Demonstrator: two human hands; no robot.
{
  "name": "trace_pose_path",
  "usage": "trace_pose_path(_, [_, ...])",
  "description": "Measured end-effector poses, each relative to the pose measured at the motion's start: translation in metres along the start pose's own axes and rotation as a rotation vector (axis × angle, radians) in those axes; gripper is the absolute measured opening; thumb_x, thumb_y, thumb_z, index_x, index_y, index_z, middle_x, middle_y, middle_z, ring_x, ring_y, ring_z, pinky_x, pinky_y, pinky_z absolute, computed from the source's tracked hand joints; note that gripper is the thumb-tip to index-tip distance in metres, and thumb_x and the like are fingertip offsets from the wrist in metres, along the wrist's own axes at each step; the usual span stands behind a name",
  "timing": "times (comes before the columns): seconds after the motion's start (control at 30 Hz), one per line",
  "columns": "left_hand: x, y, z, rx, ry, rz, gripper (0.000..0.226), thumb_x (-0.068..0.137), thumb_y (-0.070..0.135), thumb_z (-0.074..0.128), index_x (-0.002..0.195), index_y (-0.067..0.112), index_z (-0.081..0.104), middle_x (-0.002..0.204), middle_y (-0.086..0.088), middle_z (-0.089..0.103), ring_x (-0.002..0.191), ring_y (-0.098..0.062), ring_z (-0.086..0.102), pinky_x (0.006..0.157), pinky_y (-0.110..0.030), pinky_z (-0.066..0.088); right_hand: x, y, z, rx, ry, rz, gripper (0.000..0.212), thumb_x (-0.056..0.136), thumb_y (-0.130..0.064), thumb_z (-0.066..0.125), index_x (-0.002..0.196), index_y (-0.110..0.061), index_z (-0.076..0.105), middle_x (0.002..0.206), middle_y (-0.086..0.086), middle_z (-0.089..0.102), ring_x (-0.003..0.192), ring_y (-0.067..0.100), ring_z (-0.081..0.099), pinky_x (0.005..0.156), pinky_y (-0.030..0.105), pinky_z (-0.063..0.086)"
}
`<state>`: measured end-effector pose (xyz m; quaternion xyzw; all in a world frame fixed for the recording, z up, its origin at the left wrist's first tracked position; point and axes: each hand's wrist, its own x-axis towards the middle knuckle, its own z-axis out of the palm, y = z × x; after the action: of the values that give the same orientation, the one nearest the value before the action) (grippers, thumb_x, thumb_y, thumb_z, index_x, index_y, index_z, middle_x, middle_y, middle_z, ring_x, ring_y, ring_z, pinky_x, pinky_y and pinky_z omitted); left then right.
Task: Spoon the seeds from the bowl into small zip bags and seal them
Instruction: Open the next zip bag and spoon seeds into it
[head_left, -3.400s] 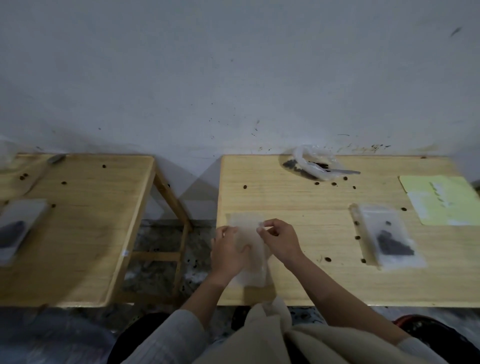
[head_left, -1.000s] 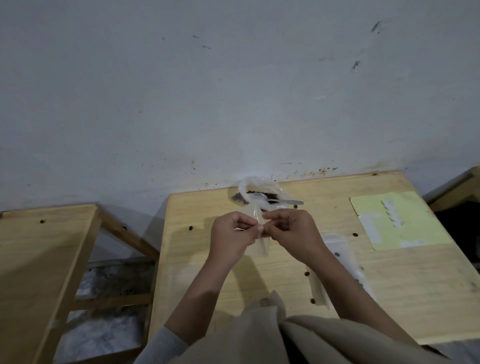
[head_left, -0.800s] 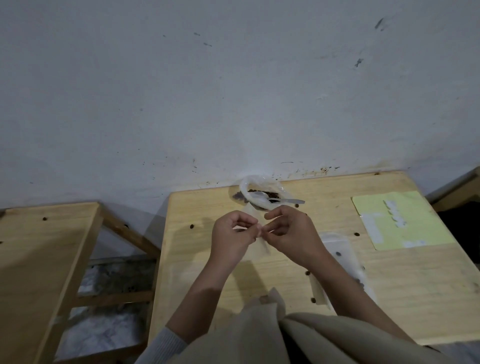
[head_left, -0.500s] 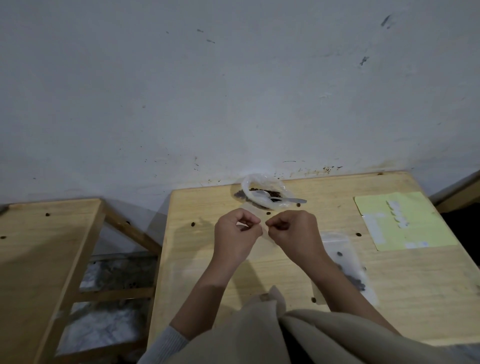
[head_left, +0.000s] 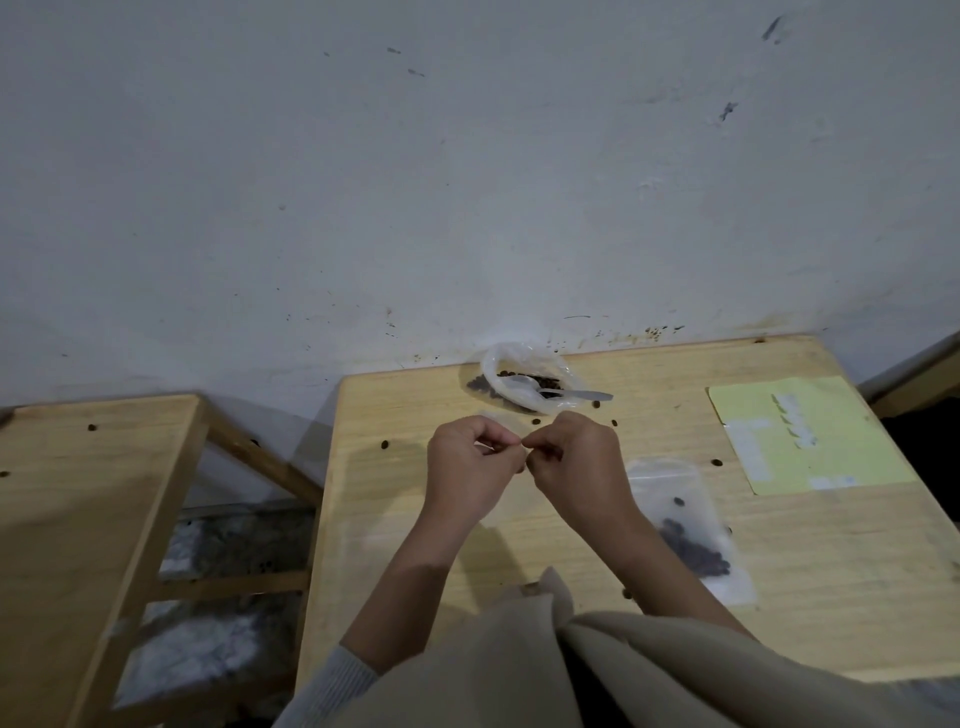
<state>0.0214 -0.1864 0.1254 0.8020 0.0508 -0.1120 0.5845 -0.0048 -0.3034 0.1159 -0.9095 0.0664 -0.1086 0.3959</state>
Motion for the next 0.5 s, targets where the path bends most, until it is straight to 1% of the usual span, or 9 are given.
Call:
trace_pose_path(0.07, [0.002,0.0,-0.001,-0.006,-0.003,-0.004,0.018,0.069,-0.007,0.069,0.064,0.01,0.067,0.06,-0.003,0.067,0.058,-0.015,0.067,0.063,-0.03,0.057,0.0,0.001,0.004,-0.008,-0.001,-0.009,0.02,0.068,0.008,0.068,0.078,-0.007,0.078,0.062,-0.005,0.052,0.051,-0.003,0.04,0.05,0.004,0.035])
trace_pose_path(0.13, [0.003,0.0,-0.002,-0.009,-0.007,-0.01,0.02,0.068,-0.008,0.069,0.062,0.012,0.067,0.059,-0.001,0.067,0.059,-0.018,0.068,0.064,-0.032,0.058,0.0,0.001,0.007,-0.023,0.003,-0.021,0.02,0.068,0.008,0.069,0.079,-0.007,0.078,0.062,-0.01,0.044,0.051,-0.001,0.039,0.048,0.005,0.032])
trace_pose_path(0.17, [0.004,-0.001,-0.002,-0.006,-0.011,-0.014,0.021,0.068,-0.008,0.069,0.062,0.012,0.067,0.058,0.0,0.067,0.059,-0.017,0.067,0.063,-0.032,0.058,0.0,0.001,0.008,-0.03,0.002,-0.028,0.02,0.069,0.008,0.069,0.079,-0.007,0.077,0.062,-0.01,0.042,0.052,0.002,0.039,0.049,0.006,0.029])
trace_pose_path(0.23, [0.005,-0.001,-0.003,-0.008,-0.019,-0.022,0.02,0.068,-0.008,0.068,0.062,0.01,0.067,0.057,0.001,0.066,0.056,-0.014,0.066,0.06,-0.029,0.056,-0.001,0.001,0.01,-0.043,0.003,-0.039,0.019,0.069,0.008,0.069,0.079,-0.006,0.077,0.062,-0.008,0.042,0.053,0.009,0.042,0.048,0.013,0.031])
trace_pose_path(0.33, [0.006,-0.002,-0.004,-0.032,-0.037,-0.029,0.019,0.068,-0.009,0.067,0.063,0.009,0.066,0.056,0.001,0.065,0.056,-0.014,0.066,0.058,-0.027,0.053,0.002,0.002,0.009,-0.051,-0.008,-0.04,0.021,0.069,0.009,0.067,0.079,-0.006,0.077,0.062,-0.003,0.049,0.054,0.012,0.046,0.049,0.016,0.034])
trace_pose_path(0.4, [0.005,-0.004,-0.006,-0.078,-0.034,-0.046,0.02,0.069,-0.009,0.067,0.065,0.01,0.066,0.058,0.002,0.065,0.062,-0.02,0.068,0.059,-0.024,0.052,0.006,0.006,0.004,-0.019,-0.027,-0.03,0.022,0.07,0.008,0.065,0.08,-0.007,0.077,0.068,0.003,0.061,0.058,0.013,0.054,0.054,0.021,0.043])
trace_pose_path(0.47, [0.004,-0.007,-0.006,-0.113,-0.014,-0.055,0.02,0.07,-0.009,0.068,0.067,0.011,0.066,0.064,-0.001,0.065,0.069,-0.025,0.07,0.059,-0.021,0.051,0.007,0.008,-0.001,0.045,-0.068,-0.007,0.018,0.073,0.005,0.066,0.082,-0.007,0.077,0.076,0.001,0.068,0.065,0.012,0.062,0.063,0.024,0.052])
trace_pose_path(0.5, [0.005,-0.009,-0.007,-0.111,-0.008,-0.049,0.02,0.071,-0.007,0.069,0.068,0.012,0.066,0.067,-0.002,0.065,0.07,-0.026,0.069,0.059,-0.021,0.051,0.007,0.008,-0.002,0.081,-0.085,0.013,0.014,0.074,0.002,0.069,0.081,-0.008,0.076,0.076,-0.003,0.068,0.068,0.01,0.064,0.066,0.022,0.054])
